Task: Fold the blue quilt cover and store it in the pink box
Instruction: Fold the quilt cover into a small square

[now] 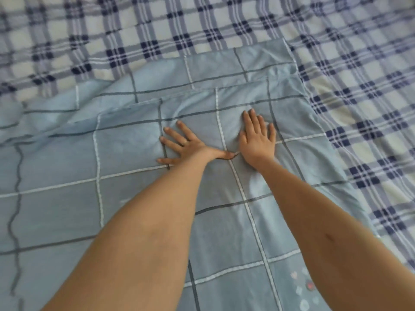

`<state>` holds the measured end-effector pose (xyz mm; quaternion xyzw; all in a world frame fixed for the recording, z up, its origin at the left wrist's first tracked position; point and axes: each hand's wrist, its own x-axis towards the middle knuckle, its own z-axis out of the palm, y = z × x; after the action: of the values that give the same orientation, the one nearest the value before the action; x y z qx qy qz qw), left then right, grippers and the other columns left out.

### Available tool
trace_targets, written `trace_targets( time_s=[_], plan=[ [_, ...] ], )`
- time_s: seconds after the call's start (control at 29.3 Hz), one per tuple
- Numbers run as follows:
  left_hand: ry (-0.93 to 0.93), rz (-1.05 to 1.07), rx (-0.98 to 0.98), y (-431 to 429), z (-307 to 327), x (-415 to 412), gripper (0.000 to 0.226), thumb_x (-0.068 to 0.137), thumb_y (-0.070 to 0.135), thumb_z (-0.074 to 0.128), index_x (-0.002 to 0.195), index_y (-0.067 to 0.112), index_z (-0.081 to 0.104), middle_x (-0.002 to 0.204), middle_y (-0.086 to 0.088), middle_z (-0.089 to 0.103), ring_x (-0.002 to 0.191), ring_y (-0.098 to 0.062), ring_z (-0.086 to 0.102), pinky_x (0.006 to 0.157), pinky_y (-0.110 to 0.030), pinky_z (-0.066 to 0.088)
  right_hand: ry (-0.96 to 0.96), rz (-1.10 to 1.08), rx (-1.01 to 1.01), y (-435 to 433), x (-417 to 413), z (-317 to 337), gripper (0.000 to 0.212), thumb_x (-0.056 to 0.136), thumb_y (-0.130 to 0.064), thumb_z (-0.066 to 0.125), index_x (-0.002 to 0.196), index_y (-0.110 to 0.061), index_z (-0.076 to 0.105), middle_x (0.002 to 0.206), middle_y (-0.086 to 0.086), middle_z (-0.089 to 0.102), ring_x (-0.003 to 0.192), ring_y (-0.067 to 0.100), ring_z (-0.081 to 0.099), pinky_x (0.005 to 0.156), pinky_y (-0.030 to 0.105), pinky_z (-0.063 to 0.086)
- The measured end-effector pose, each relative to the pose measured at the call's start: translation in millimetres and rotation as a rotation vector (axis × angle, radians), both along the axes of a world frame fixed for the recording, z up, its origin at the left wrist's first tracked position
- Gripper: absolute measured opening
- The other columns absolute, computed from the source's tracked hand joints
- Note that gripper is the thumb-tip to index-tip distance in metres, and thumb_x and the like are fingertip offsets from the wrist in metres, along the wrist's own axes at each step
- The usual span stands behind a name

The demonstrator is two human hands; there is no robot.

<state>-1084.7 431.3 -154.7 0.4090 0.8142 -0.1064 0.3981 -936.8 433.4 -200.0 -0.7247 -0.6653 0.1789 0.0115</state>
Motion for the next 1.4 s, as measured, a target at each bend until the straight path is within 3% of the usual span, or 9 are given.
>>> trace_targets(
  time_s=[0.14,0.21,0.31,0.44,0.68,0.89,1.13,1.26,1.4],
  plan=[
    [-0.155,-0.022,0.055,2,12,1,0.164,0.032,0.082,0.073,0.141,0.024,-0.034,0.145,-0.009,-0.044,0.134,-0.036,-0.038,0.092,-0.078,-0.012,-0.386,0.088,-0.324,26,2,48,0.062,0.101,-0.037,0.026,0.153,-0.02,-0.002,0.161,-0.001,-0.002,0.147,0.02,0.006,0.117,0.05,0.003],
    [-0.269,-0.038,0.241,-31,18,-23,0.115,0.067,0.074,0.063,0.151,0.026,0.001,0.157,-0.006,-0.02,0.143,-0.027,-0.021,0.1,-0.072,-0.011,-0.563,0.175,-0.291,21,-24,75,0.059,0.098,-0.027,0.031,0.152,-0.016,0.012,0.158,0.004,0.016,0.146,0.023,0.014,0.118,0.049,0.004],
    [-0.152,-0.171,0.694,-129,16,-82,0.044,0.093,0.045,0.046,0.134,0.028,0.048,0.155,0.003,0.024,0.145,-0.018,0.016,0.11,-0.063,-0.001,-0.309,0.099,-0.051,-28,-89,68,0.058,0.097,-0.025,0.035,0.15,-0.01,0.018,0.157,0.015,0.017,0.145,0.033,0.011,0.118,0.046,0.01],
    [0.361,-0.404,0.726,-233,-22,-196,0.062,0.084,0.054,0.034,0.138,0.026,0.048,0.153,-0.002,0.033,0.138,-0.03,0.034,0.104,-0.068,0.016,-0.029,0.299,0.091,-127,-189,29,0.07,0.09,-0.045,0.027,0.149,-0.006,0.025,0.157,0.014,0.018,0.145,0.033,0.018,0.115,0.056,0.006],
    [0.493,-0.419,0.554,-160,-51,-329,0.087,0.072,0.076,0.019,0.149,0.039,0.0,0.16,0.01,-0.001,0.146,-0.025,0.003,0.098,-0.078,0.007,0.002,-0.133,0.182,-38,-319,-4,0.08,0.086,-0.043,0.036,0.152,-0.006,0.011,0.157,0.022,0.003,0.146,0.034,0.005,0.117,0.05,-0.004],
    [0.423,-0.483,0.686,-148,-70,-352,0.078,0.081,0.068,0.031,0.15,0.036,0.016,0.159,0.006,0.012,0.145,-0.022,0.011,0.098,-0.077,0.002,-0.022,-0.113,0.22,-25,-328,-26,0.075,0.083,-0.041,0.031,0.152,-0.016,0.018,0.159,0.015,0.011,0.146,0.029,0.012,0.116,0.049,-0.001],
    [0.261,0.501,0.895,-21,-16,-468,0.088,0.088,0.043,0.053,0.152,0.01,0.004,0.158,-0.013,0.005,0.146,-0.03,0.006,0.115,-0.056,0.005,-0.039,-0.108,0.206,-14,-337,-13,0.075,0.082,-0.041,0.031,0.152,-0.016,0.021,0.158,0.016,0.013,0.145,0.031,0.016,0.117,0.05,0.003],
    [0.168,0.018,0.616,32,18,-488,0.083,0.082,0.027,0.066,0.15,0.028,0.017,0.141,0.001,0.043,0.139,-0.017,0.025,0.112,-0.054,-0.009,-0.04,-0.121,0.187,-13,-343,-11,0.075,0.081,-0.04,0.031,0.151,-0.015,0.022,0.158,0.016,0.014,0.145,0.032,0.017,0.117,0.05,0.004],
    [0.029,-0.297,0.903,25,33,-457,0.045,0.073,0.0,0.066,0.116,0.011,0.063,0.071,0.006,0.051,0.074,-0.02,0.054,0.081,-0.04,0.045,-0.05,-0.139,0.194,-8,-343,-7,0.074,0.081,-0.04,0.032,0.15,-0.014,0.024,0.157,0.016,0.017,0.144,0.032,0.019,0.117,0.051,0.005]
  ],
)
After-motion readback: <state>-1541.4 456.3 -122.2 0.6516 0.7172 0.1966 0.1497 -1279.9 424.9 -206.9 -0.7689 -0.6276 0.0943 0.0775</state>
